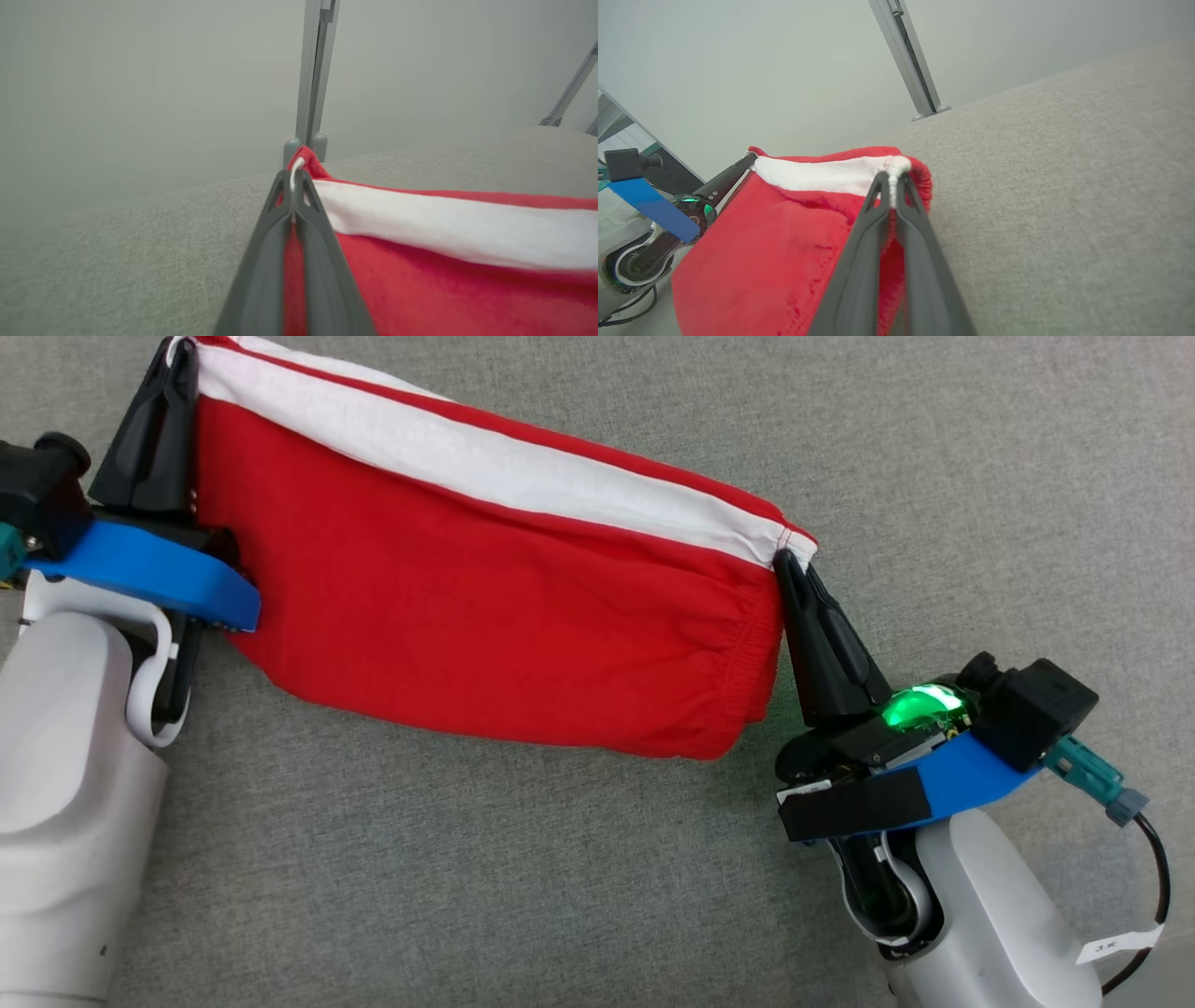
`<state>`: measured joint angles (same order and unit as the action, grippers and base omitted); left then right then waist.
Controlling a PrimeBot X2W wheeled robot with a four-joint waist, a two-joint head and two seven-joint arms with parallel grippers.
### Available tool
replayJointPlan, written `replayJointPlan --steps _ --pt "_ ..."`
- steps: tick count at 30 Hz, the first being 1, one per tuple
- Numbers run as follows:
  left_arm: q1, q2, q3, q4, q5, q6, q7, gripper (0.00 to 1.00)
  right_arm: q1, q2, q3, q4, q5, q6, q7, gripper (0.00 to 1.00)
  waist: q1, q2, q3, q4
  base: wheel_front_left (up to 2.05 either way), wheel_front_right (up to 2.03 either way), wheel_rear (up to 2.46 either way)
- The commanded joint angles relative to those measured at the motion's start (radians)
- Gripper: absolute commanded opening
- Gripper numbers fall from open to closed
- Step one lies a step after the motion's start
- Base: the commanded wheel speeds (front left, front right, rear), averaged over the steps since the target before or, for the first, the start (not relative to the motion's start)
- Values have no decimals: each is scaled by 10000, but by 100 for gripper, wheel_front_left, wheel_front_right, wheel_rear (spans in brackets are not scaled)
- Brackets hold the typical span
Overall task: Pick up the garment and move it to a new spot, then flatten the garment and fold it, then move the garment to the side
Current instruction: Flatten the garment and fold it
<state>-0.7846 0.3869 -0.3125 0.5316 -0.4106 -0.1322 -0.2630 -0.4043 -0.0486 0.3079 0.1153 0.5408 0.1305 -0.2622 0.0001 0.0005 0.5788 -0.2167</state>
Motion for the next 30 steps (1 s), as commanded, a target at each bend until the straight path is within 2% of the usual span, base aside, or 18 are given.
replayJointPlan --steps 1,10,11,12,13,14,21,26,30 --pt "-239 125 -128 195 74 28 -27 0 -182 -38 51 -63 44 5 -40 0 -1 -5 63 -16 0 0 0" --pt "-1101 433 -709 864 133 28 -26 0 -146 -37 556 -237 -8 5 -40 0 -1 -5 233 -273 0 0 0" --pt "-1089 445 -756 1029 78 28 -26 4 -106 -41 584 -232 -26 5 -41 0 -1 -5 231 -293 0 0 0" --pt "-1082 454 -816 1190 44 28 -24 41 -60 -43 625 -157 -65 5 -40 32 -1 -5 220 -302 0 0 0" --pt "-1077 455 -841 1314 12 28 -24 95 -83 -38 616 -198 -166 5 -41 88 -1 -5 212 -309 0 0 0" --pt "-1051 447 -828 1473 -36 28 -23 100 -86 -40 599 -224 -278 5 -41 100 -1 -5 199 -309 0 0 0" --pt "-802 220 -1037 1721 -495 28 -4 100 154 -38 79 -284 -812 5 -40 100 -1 -5 -41 -132 0 0 0" --pt "-534 143 -1682 2714 -1048 28 79 100 459 -37 -363 -211 -1155 5 -41 100 -1 -5 -396 15 0 0 0" --pt "-580 -18 -2320 3448 -1561 28 700 100 698 -37 -577 -126 -1223 5 -41 100 -1 -5 -601 101 0 0 0"
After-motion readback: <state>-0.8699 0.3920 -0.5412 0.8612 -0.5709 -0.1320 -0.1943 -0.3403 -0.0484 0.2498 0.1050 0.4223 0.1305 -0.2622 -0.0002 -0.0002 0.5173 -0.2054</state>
